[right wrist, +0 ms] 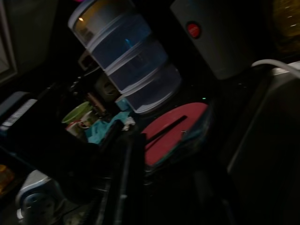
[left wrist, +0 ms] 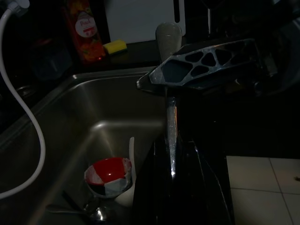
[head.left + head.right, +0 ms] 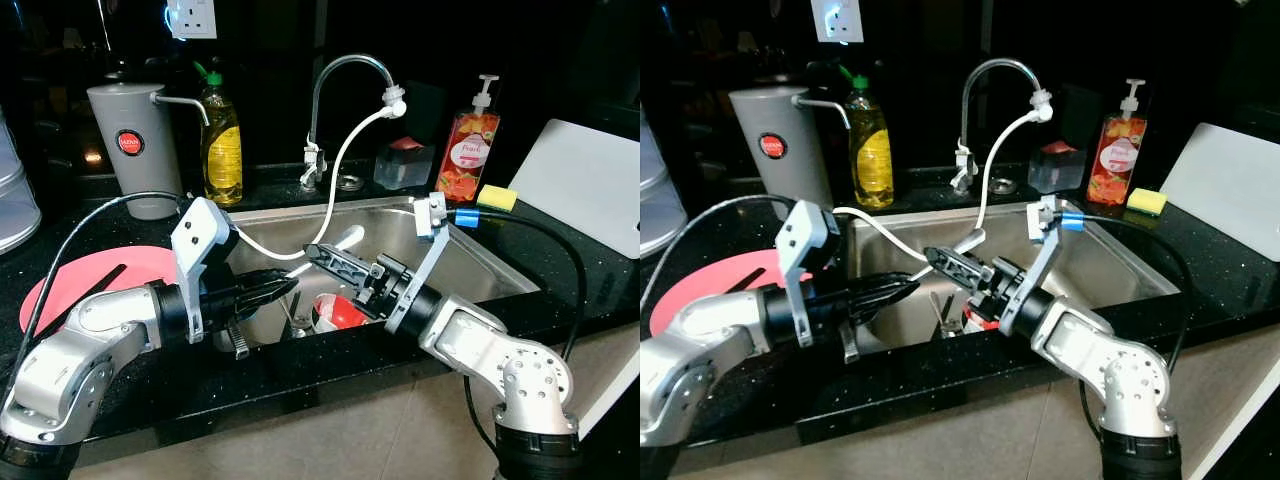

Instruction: Kitchen organization

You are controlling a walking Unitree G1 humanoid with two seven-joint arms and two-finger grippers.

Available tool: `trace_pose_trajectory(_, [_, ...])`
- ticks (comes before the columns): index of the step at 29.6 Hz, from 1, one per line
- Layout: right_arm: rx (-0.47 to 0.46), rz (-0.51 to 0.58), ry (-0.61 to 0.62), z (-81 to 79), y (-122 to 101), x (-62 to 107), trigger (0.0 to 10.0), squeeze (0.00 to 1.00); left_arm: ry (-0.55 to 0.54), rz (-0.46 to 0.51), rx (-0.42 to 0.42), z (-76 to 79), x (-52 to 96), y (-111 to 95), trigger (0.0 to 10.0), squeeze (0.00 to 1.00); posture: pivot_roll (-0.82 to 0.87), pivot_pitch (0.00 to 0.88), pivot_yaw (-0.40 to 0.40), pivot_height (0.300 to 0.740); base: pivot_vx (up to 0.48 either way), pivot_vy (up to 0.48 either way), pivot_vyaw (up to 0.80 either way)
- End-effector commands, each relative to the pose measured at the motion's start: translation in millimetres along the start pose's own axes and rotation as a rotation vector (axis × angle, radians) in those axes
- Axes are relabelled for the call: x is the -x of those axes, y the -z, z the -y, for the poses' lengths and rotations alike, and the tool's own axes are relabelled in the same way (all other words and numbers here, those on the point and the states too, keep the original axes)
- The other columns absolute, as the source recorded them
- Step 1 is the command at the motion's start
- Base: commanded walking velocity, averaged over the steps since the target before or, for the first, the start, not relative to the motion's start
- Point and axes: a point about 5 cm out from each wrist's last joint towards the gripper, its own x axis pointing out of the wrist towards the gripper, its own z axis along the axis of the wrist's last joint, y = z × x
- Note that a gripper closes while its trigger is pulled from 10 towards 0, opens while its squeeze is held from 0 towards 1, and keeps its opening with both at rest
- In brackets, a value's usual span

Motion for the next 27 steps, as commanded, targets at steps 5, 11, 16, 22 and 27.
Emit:
trace_pose_trajectory(5, [-0.019,0.019,-0.032,-4.6,-5.3,4.0,0.0,0.0,0.004,-0.024,-0.008,-1.5,2.7,2.6,10.0,0.0,-0.07,0.03,-0.041,0.74,0.0,0.0,0.0])
trace_pose_trajectory(11, [-0.027,0.03,-0.04,-5.3,-6.4,4.3,0.0,0.0,-0.015,-0.013,-0.005,-2.6,1.4,2.5,10.0,0.0,-0.07,0.029,-0.041,0.74,0.0,0.0,0.0])
trace_pose_trajectory(16, [0.007,0.018,-0.016,-4.6,-4.7,3.6,10.0,0.0,-0.075,0.038,0.044,-8.0,-3.1,2.0,10.0,1.0,-0.07,0.029,-0.038,0.74,0.0,0.0,0.0])
trace_pose_trajectory(22, [0.057,0.022,0.054,1.6,-3.5,2.4,10.0,0.0,-0.113,0.193,0.114,-13.0,-0.5,-15.5,10.0,0.0,-0.07,0.03,-0.036,0.74,0.0,0.0,0.0])
trace_pose_trajectory(27, [0.145,0.095,0.204,16.3,-10.4,-1.2,10.0,0.0,-0.127,0.381,0.197,-18.5,9.1,-34.2,10.0,0.0,-0.07,0.03,-0.032,0.74,0.0,0.0,0.0])
